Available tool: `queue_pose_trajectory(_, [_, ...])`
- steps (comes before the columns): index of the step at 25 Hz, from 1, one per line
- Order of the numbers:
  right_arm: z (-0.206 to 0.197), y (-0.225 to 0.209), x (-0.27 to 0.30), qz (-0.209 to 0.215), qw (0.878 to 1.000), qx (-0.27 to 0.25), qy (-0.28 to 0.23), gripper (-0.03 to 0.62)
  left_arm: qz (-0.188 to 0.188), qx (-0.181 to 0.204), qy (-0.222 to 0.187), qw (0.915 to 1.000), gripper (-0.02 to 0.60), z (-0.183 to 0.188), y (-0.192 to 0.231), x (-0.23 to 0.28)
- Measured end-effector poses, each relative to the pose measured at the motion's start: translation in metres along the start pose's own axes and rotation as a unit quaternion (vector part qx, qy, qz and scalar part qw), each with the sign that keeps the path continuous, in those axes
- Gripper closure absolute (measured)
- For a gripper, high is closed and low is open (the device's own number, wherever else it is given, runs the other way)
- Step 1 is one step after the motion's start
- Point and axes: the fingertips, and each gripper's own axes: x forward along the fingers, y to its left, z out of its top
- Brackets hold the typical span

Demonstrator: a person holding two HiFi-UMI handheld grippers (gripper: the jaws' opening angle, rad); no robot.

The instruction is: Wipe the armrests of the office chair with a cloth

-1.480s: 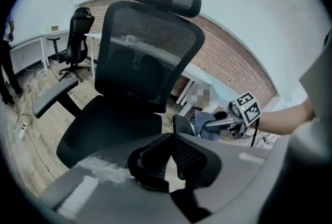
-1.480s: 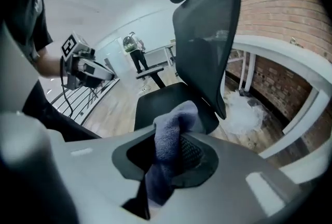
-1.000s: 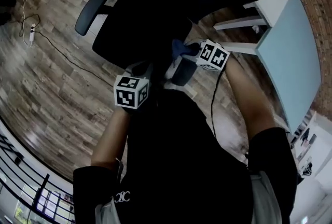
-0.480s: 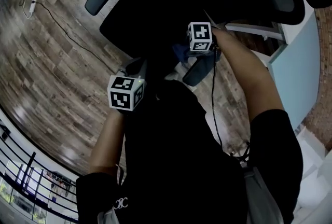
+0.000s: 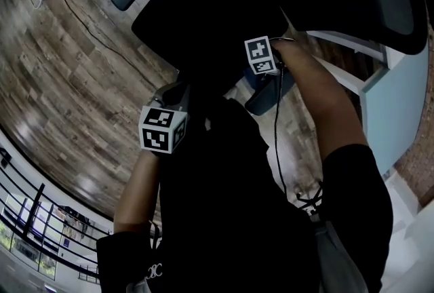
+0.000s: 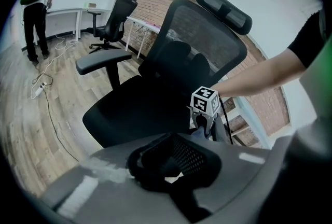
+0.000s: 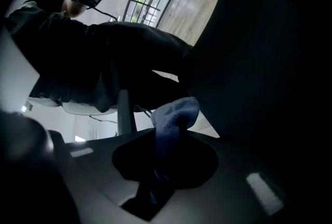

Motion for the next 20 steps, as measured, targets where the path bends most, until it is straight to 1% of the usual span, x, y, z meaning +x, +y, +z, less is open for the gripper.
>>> queue_pose_trajectory(2, [-0.009, -0.007, 0.006, 0.002, 1.000, 0.000, 0.027, 0.516, 0.000, 0.001, 0.001, 1.0000, 0.575, 0.000, 0.002, 0.001])
queue_pose_trajectory(3, [-0.013, -0.011, 0.009, 0.003, 1.000, 0.004, 0.031, 0.516, 0.001, 0.002, 0.001, 1.0000, 0.575, 0.000, 0.002, 0.002])
queue_pose_trajectory(8, [-0.020, -0.027, 0.017, 0.009, 0.999, 0.035, 0.015, 0.516, 0.002, -0.002, 0.001, 1.0000, 0.575, -0.003, 0.004, 0.004])
queue_pose_trajectory(12, [-0.027, -0.046, 0.021, 0.004, 0.998, 0.039, 0.044, 0.516, 0.005, 0.002, 0.004, 1.0000, 0.575, -0.008, 0.007, 0.009])
queue_pose_trajectory(16, [-0.032, -0.065, 0.029, -0.021, 0.997, 0.023, 0.075, 0.516, 0.006, 0.008, 0.014, 0.9999, 0.575, -0.019, 0.009, 0.012])
queue_pose_trajectory(20, [-0.038, -0.089, 0.041, -0.064, 0.991, -0.004, 0.116, 0.516, 0.008, -0.001, 0.023, 0.9997, 0.575, -0.029, 0.015, 0.016])
